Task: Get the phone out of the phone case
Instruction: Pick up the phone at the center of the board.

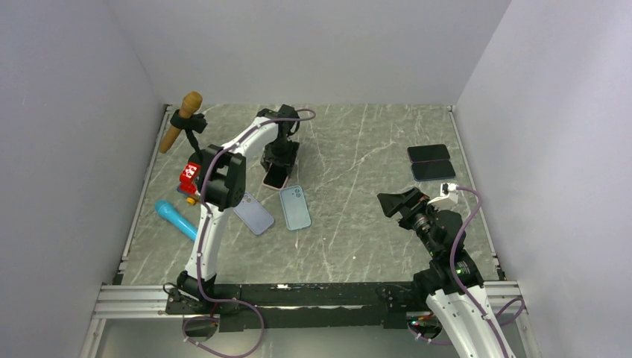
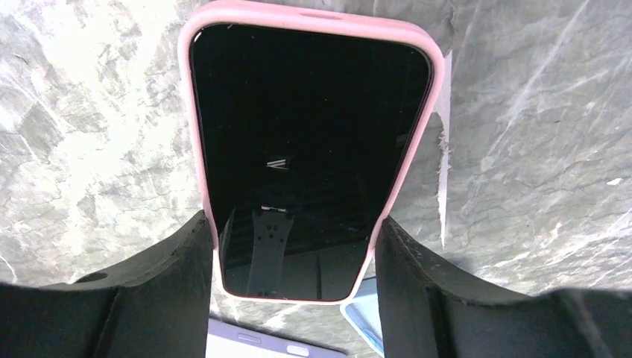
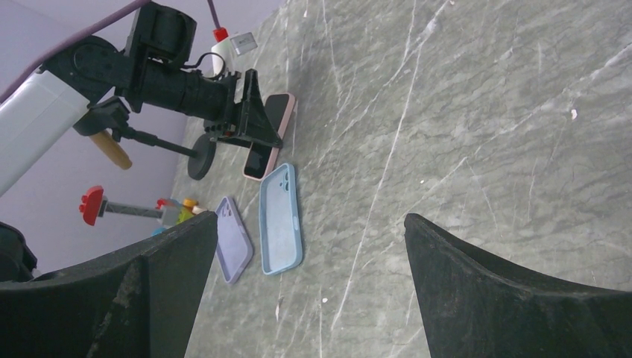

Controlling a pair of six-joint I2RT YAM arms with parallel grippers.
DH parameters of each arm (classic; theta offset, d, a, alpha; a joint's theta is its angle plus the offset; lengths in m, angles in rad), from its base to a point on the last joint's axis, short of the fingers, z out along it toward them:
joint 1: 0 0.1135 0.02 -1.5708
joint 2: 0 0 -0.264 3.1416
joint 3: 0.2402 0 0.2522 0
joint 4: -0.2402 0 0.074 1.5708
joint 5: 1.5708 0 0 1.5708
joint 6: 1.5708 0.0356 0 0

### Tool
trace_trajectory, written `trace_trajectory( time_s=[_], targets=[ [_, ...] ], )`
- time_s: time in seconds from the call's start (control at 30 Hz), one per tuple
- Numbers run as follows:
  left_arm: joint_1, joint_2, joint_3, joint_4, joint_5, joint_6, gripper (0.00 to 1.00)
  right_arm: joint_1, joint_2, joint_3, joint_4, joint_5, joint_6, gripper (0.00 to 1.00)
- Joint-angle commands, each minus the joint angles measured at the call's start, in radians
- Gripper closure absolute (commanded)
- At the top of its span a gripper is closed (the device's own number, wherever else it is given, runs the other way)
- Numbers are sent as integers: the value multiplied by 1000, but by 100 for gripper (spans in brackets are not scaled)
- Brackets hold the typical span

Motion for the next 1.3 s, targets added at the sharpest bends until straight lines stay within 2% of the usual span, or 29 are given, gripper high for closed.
trace_trajectory(
  time_s=[0.0,0.17,0.4,0.77,1.0,1.27],
  targets=[
    [-6,56,-48,17,10,23,53,5,-13,12,20,7,-2,2],
    [1,-33,-40,44,-9,29,78,5,-18,9,15,11,-2,2],
    [14,-152,-18,78,-87,28,100,5,-14,13,14,12,-3,2],
    [21,-285,-87,130,-148,13,100,5,12,0,41,-3,2,2],
    [-15,-420,-136,181,-28,66,100,5,131,25,69,-68,-17,1],
    [-136,-732,-447,435,87,224,100,3,352,202,20,-255,-89,1]
  ],
)
